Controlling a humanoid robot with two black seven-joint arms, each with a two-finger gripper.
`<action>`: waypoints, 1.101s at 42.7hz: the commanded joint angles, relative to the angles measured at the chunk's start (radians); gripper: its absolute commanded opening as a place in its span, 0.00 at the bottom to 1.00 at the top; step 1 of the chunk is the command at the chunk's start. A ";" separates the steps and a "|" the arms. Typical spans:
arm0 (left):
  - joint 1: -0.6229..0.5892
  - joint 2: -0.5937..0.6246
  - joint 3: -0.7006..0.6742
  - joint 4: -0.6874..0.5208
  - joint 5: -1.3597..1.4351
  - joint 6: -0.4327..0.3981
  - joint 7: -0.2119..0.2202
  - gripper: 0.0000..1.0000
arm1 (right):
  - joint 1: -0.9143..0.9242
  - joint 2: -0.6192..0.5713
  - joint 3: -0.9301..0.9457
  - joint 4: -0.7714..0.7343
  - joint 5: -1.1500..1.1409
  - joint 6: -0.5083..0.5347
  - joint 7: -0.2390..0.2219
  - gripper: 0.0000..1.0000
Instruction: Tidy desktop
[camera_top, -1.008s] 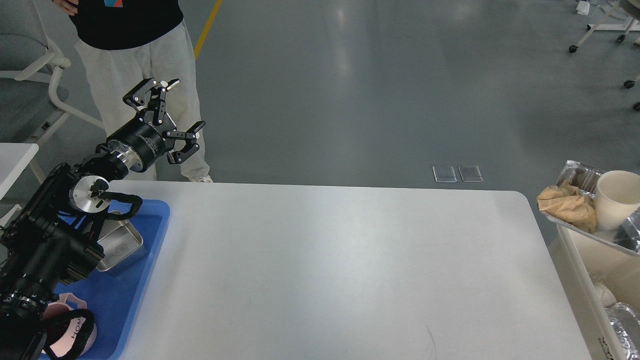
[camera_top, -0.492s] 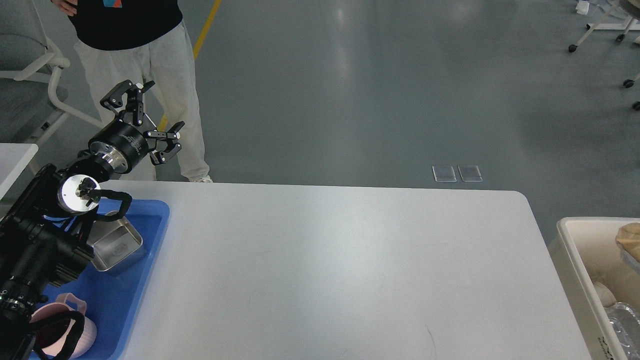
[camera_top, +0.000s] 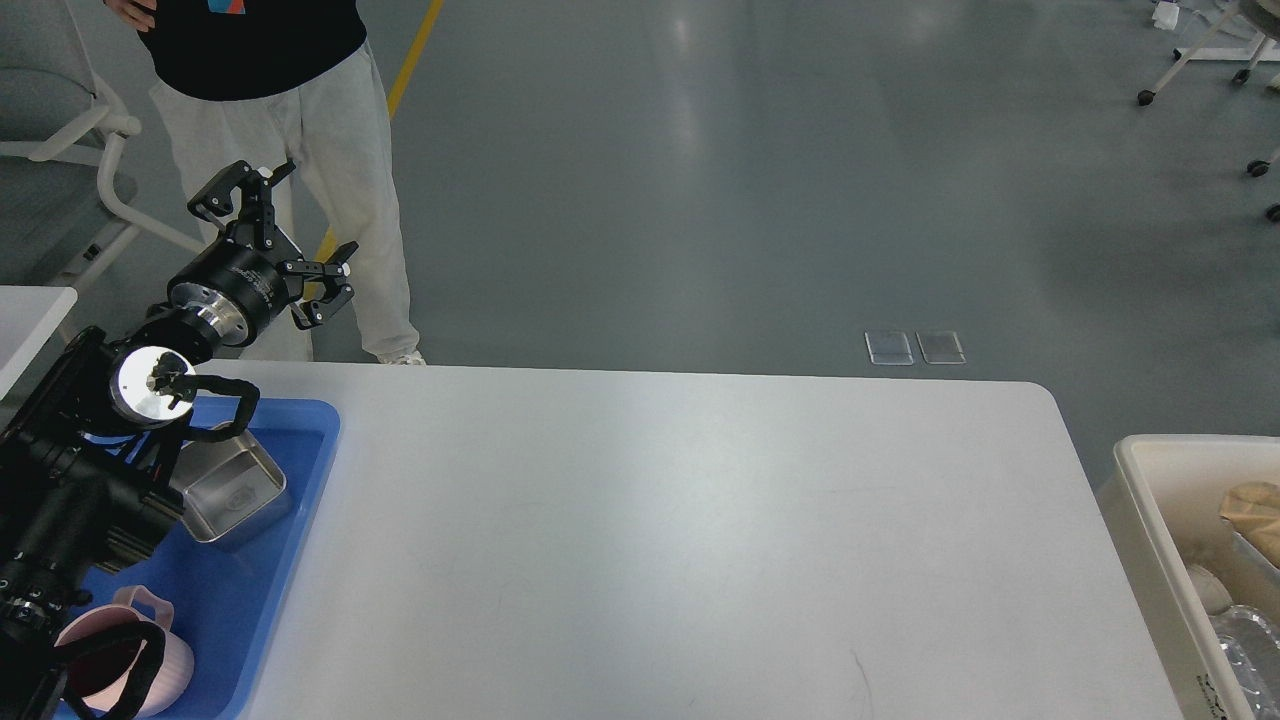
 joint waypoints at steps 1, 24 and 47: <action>-0.001 0.000 0.000 0.000 0.000 0.000 0.000 0.97 | -0.026 0.079 -0.001 -0.138 -0.002 -0.003 -0.001 0.37; -0.001 0.000 0.018 -0.001 0.001 -0.018 0.019 0.97 | -0.033 0.285 0.013 -0.480 0.001 -0.018 0.001 1.00; -0.001 0.002 0.005 -0.003 -0.111 -0.018 0.012 0.98 | 0.306 0.483 0.042 -0.583 0.010 -0.018 0.019 1.00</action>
